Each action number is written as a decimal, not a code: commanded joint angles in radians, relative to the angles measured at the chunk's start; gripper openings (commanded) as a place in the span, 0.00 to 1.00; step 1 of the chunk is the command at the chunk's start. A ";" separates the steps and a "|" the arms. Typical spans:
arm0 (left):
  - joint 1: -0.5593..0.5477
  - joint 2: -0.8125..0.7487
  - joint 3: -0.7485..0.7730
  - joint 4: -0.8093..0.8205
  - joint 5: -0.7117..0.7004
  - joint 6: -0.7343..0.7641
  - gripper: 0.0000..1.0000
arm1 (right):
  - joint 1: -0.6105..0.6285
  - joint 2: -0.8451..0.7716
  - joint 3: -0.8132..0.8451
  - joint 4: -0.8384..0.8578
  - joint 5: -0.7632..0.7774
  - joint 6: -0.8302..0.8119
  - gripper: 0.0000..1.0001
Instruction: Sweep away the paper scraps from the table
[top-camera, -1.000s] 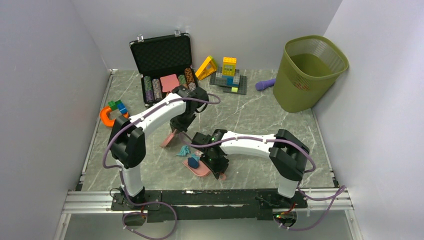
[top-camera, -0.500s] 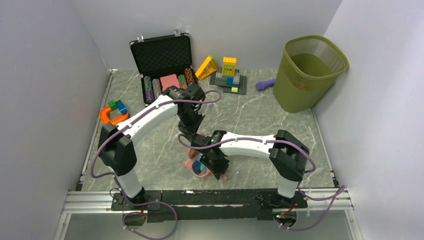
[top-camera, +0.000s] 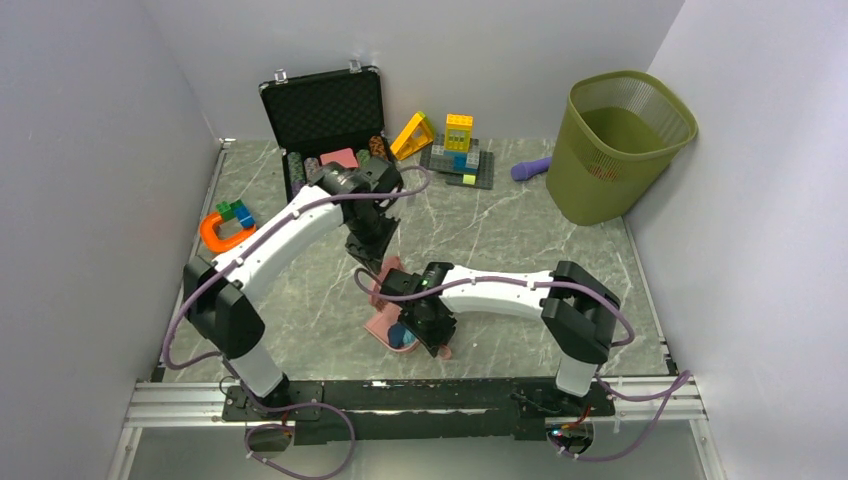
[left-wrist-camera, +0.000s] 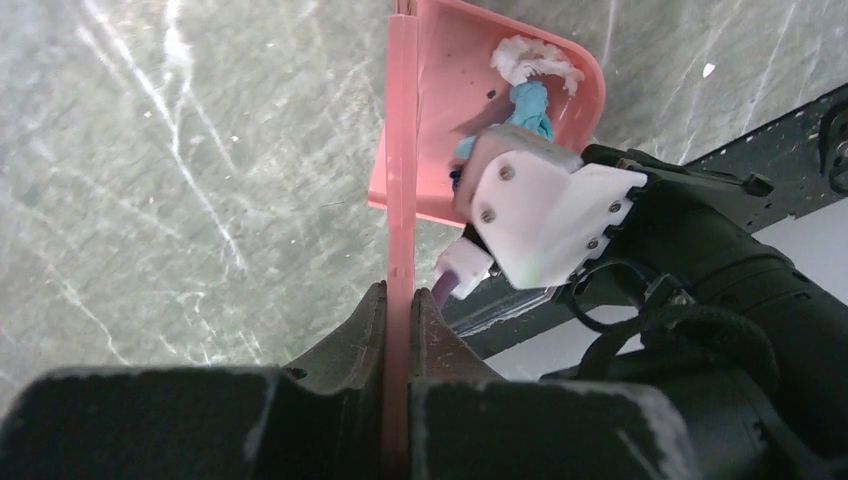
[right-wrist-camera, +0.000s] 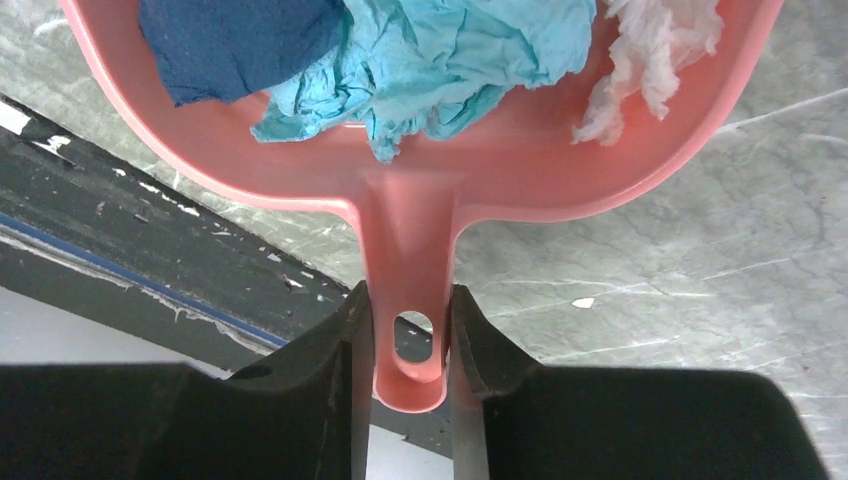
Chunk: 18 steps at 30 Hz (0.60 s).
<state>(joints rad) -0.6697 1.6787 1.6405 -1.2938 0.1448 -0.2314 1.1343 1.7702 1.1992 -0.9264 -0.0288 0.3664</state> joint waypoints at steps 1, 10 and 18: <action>0.053 -0.110 0.054 -0.039 -0.085 -0.056 0.00 | 0.008 -0.087 -0.030 0.052 0.088 0.010 0.00; 0.418 -0.439 -0.130 0.189 0.005 -0.068 0.00 | 0.006 -0.175 -0.049 0.054 0.117 0.039 0.00; 0.486 -0.623 -0.288 0.277 -0.132 -0.054 0.00 | -0.111 -0.240 0.146 -0.074 0.090 -0.004 0.00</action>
<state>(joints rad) -0.1917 1.1027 1.4105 -1.1038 0.0811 -0.2832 1.1046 1.6135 1.2095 -0.9401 0.0597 0.3878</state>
